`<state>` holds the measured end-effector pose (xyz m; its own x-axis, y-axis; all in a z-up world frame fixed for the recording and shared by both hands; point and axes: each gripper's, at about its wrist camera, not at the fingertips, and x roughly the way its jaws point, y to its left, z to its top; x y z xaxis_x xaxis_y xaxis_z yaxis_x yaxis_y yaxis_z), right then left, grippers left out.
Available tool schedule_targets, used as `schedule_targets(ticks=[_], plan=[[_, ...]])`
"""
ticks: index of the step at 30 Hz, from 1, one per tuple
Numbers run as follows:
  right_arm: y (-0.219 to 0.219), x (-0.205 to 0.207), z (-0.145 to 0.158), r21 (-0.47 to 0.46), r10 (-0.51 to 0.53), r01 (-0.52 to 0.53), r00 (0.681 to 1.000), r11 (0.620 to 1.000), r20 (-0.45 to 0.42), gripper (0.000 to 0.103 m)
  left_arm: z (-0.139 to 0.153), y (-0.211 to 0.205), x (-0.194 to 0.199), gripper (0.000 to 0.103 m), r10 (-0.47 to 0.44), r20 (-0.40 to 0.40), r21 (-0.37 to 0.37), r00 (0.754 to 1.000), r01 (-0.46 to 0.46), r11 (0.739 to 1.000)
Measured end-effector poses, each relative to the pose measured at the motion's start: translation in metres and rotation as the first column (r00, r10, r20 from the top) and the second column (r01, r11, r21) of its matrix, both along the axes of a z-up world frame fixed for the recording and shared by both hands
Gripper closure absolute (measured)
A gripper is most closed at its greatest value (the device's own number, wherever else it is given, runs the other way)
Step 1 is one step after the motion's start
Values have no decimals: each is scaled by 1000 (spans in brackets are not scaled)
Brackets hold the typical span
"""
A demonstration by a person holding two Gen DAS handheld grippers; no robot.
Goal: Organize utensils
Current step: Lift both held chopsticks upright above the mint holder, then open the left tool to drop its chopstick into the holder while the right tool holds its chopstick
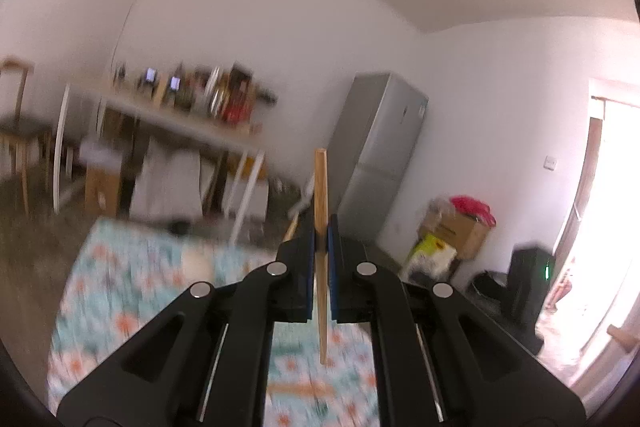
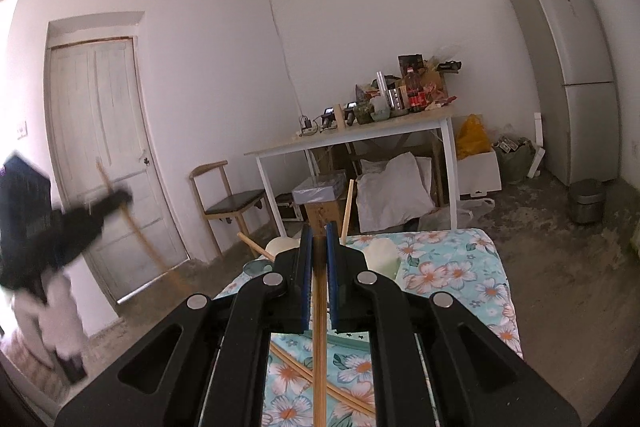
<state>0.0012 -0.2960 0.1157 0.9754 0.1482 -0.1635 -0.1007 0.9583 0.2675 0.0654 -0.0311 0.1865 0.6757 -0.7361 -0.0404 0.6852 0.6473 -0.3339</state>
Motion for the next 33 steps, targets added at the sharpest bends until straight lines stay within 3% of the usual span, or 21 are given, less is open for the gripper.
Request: schedule_targets(ticks=[5, 9, 19, 26, 33], plan=[[-10, -3, -3, 27, -3, 3, 1000, 1000, 9, 96, 38, -18, 14, 98, 85, 135, -35, 987, -81, 996], [-13, -2, -5, 43, -7, 6, 1000, 999, 10, 96, 40, -47, 36, 98, 137, 160, 5, 978, -139, 990], [-18, -1, -9, 46, -18, 18, 1000, 999, -3, 96, -15, -106, 91, 98, 178, 38, 127, 983, -181, 975], [-16, -1, -9, 46, -20, 20, 1000, 999, -10, 96, -37, -106, 104, 97, 172, -30, 153, 985, -166, 974], [-15, 0, -7, 41, -20, 21, 1000, 999, -10, 96, -32, -90, 99, 79, 183, -24, 122, 983, -179, 976]])
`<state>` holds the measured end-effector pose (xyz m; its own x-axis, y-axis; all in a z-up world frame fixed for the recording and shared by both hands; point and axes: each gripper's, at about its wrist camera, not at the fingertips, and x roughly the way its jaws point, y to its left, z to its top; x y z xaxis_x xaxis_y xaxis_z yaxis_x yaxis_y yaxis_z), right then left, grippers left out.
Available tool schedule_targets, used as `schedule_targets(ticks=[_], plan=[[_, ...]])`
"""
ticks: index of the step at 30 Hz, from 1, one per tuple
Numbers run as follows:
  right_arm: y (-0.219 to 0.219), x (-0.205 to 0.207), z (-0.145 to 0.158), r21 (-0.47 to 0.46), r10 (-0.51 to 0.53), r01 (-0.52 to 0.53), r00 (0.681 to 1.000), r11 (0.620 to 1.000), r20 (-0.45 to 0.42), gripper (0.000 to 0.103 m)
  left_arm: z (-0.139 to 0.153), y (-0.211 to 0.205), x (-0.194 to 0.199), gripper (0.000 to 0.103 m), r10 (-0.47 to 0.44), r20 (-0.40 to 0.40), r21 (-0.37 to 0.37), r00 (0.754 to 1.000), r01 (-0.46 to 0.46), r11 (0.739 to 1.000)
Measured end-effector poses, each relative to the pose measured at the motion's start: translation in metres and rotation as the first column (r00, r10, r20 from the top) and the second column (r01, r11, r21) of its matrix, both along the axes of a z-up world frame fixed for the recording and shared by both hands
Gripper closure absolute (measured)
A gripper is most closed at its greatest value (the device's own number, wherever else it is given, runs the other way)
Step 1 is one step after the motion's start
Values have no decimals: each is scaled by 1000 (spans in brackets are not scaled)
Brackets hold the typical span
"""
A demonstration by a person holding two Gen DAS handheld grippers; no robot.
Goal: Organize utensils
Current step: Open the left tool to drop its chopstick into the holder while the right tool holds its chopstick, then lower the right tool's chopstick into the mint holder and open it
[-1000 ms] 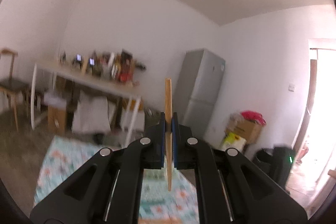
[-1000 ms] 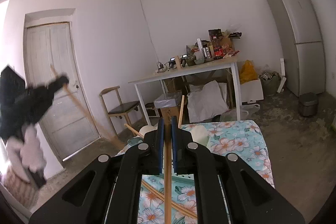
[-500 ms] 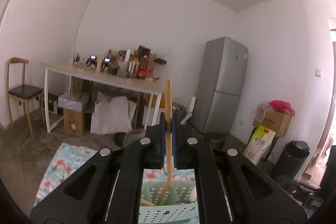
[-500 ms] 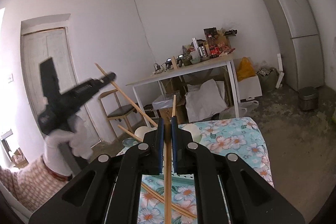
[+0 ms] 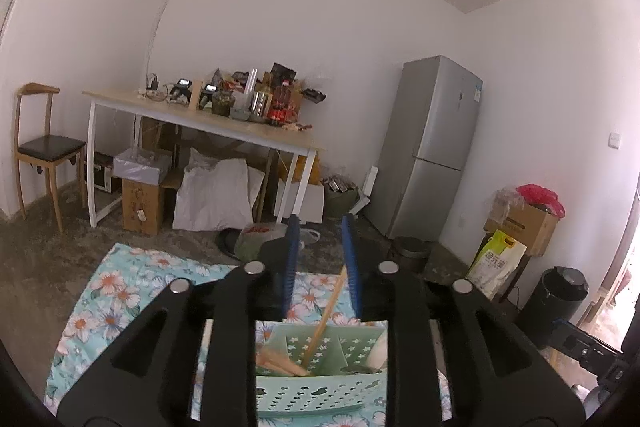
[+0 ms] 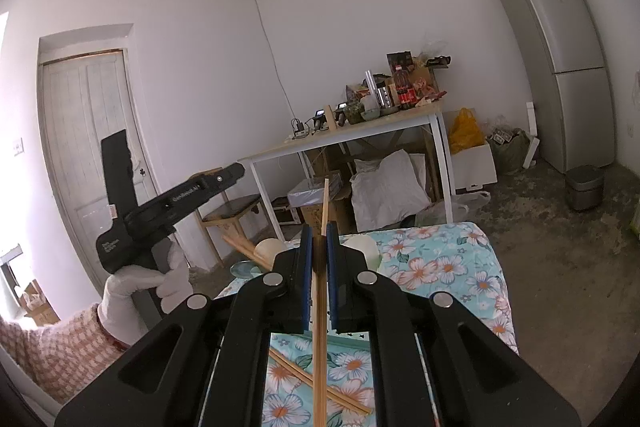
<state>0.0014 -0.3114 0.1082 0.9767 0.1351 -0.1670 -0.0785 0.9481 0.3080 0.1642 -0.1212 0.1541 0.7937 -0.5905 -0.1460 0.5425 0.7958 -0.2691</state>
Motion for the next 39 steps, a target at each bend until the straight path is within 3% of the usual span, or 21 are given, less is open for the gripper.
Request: schedule_targets(ticks=[5, 10, 15, 19, 29, 34, 39], plan=[[2, 1, 2, -8, 2, -2, 1000, 1000, 2, 96, 8, 13, -12, 71, 4, 12, -24, 1000, -4, 1000], [4, 5, 9, -13, 15, -15, 1000, 1000, 13, 96, 15, 34, -31, 47, 19, 18, -42, 1000, -18, 999], [3, 17, 26, -8, 49, -49, 997, 999, 62, 96, 11, 62, -53, 36, 53, 24, -35, 998, -52, 998], [2, 35, 46, 5, 75, -76, 990, 997, 122, 96, -5, 91, -70, 33, 102, 7, -21, 995, -102, 995], [3, 97, 92, 58, 46, -66, 955, 996, 293, 96, -65, 150, -85, 33, 228, -100, 120, 969, -215, 969], [7, 125, 103, 57, -3, -18, 937, 998, 350, 96, -88, 179, -89, 33, 286, -164, 136, 944, -266, 954], [14, 157, 98, 38, -47, 36, 936, 999, 348, 96, -99, 198, -91, 33, 333, -199, 134, 922, -311, 941]])
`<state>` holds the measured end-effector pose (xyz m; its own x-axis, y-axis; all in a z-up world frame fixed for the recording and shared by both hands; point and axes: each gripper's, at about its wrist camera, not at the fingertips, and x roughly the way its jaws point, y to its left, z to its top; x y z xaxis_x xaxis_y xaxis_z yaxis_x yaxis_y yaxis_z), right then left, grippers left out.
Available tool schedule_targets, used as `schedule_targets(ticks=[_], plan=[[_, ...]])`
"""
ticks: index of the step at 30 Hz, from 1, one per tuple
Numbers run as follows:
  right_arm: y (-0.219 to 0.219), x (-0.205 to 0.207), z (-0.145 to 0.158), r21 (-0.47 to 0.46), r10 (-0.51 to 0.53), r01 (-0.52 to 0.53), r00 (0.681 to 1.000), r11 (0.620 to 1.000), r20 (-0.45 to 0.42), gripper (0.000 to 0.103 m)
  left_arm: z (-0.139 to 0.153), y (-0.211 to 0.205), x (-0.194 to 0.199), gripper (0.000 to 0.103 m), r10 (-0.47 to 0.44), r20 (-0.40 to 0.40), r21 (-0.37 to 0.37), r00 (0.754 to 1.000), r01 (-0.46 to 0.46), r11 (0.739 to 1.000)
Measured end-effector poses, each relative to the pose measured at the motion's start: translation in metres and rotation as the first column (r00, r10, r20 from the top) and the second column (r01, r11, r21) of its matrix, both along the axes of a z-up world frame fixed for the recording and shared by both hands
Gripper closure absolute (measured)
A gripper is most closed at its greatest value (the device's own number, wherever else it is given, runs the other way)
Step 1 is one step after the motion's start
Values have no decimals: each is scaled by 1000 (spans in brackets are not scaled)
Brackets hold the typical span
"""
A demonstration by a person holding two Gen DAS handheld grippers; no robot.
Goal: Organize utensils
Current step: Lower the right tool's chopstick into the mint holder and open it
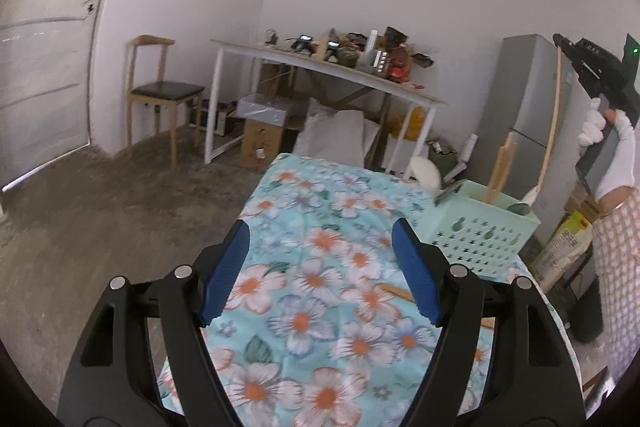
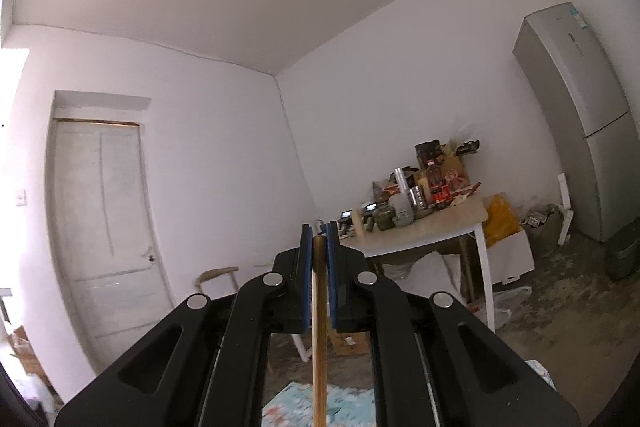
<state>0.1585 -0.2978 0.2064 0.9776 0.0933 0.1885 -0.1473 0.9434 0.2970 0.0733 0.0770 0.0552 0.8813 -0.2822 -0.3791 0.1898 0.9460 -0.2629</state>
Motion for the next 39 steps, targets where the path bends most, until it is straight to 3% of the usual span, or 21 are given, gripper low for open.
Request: schedule_targets(ticks=[10, 23, 29, 36, 39], plan=[[7, 55, -31, -23, -105, 103, 991, 994, -77, 96, -3, 12, 6, 33, 37, -9, -5, 999, -37, 999], [7, 58, -47, -42, -133, 129, 983, 991, -128, 95, -2, 11, 8, 33, 36, -18, -8, 999, -36, 999], [6, 34, -40, -44, -118, 114, 987, 993, -110, 95, 1, 8, 2, 33, 27, -10, -9, 1000, -28, 1000], [-1, -31, -18, -34, -80, 78, 996, 996, -40, 93, 4, 4, -6, 33, 11, 4, -9, 1000, -11, 1000], [0, -69, -12, -57, -66, 66, 998, 996, -9, 73, 6, 1, -8, 33, -3, 9, -10, 1000, 4, 1000]])
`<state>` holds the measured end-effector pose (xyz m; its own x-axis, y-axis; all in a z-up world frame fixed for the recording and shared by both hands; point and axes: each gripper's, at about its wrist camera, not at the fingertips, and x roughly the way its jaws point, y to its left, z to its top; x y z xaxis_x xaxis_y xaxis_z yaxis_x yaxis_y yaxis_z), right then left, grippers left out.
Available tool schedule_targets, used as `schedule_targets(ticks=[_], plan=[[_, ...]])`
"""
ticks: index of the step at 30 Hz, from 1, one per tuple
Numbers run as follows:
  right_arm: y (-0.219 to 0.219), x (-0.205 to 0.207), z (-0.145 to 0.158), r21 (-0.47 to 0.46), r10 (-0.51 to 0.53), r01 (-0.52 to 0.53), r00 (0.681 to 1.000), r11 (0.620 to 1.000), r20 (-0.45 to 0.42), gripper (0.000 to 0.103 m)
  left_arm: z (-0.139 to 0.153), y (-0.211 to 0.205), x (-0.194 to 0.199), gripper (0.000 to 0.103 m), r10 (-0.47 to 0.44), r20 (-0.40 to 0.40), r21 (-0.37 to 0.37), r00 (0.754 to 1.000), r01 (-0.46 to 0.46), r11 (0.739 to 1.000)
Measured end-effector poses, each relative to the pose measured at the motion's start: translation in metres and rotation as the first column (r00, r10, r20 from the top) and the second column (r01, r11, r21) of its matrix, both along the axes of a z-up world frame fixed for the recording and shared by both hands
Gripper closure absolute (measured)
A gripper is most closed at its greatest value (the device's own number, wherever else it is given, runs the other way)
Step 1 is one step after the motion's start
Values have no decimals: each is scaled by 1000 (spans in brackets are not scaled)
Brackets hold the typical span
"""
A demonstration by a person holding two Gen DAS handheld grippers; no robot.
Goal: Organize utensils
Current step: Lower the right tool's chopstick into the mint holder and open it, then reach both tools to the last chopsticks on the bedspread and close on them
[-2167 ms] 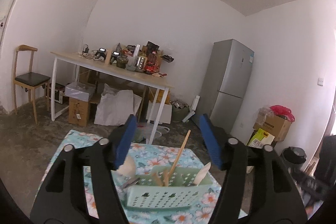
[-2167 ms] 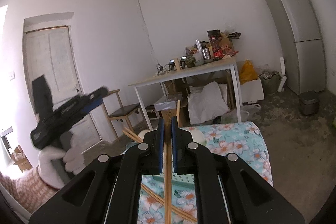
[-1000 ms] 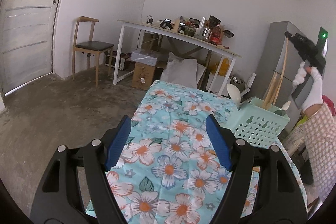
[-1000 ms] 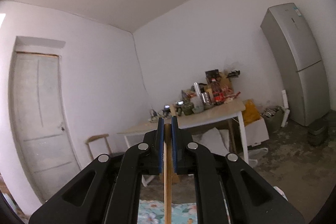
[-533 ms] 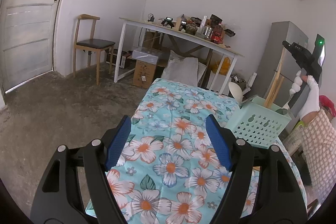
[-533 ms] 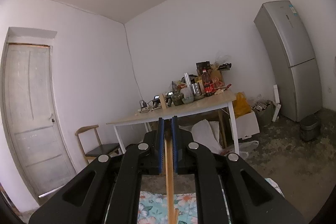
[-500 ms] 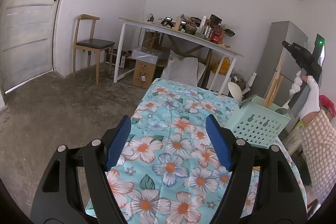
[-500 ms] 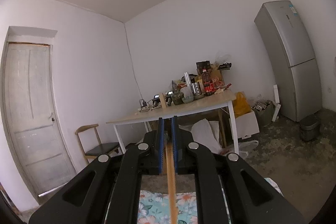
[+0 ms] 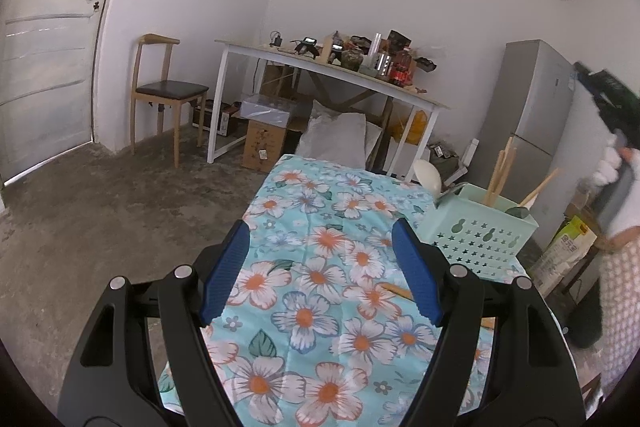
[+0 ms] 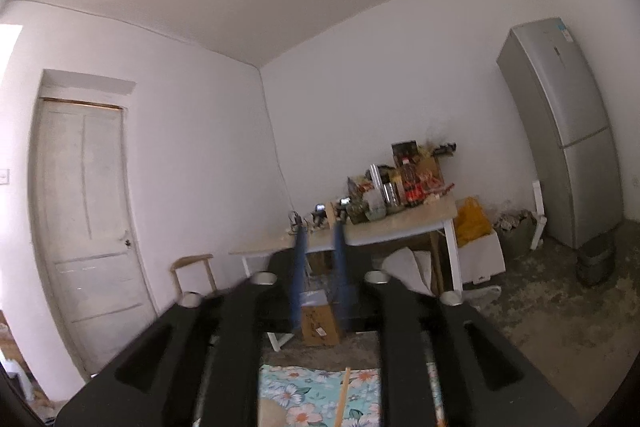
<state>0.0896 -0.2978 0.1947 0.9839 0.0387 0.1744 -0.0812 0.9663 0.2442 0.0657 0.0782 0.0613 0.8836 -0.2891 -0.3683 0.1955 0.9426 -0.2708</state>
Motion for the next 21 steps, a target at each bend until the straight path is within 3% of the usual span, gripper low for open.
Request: schedule_targets(ticks=[5, 10, 16, 21], plan=[[5, -50, -11, -69, 21, -23, 999, 997, -33, 65, -2, -11, -1, 33, -35, -11, -1, 999, 35, 999], [9, -75, -52, -110, 1, -23, 981, 994, -194, 61, -4, -29, 3, 33, -75, -31, 9, 997, 76, 997], [-1, -79, -123, -42, -28, 10, 889, 999, -457, 61, -13, -61, 12, 33, -125, -88, 66, 988, 131, 989], [-21, -78, -174, 77, -4, 67, 780, 995, -625, 61, -24, -97, 17, 33, -189, -133, 118, 973, 204, 972]])
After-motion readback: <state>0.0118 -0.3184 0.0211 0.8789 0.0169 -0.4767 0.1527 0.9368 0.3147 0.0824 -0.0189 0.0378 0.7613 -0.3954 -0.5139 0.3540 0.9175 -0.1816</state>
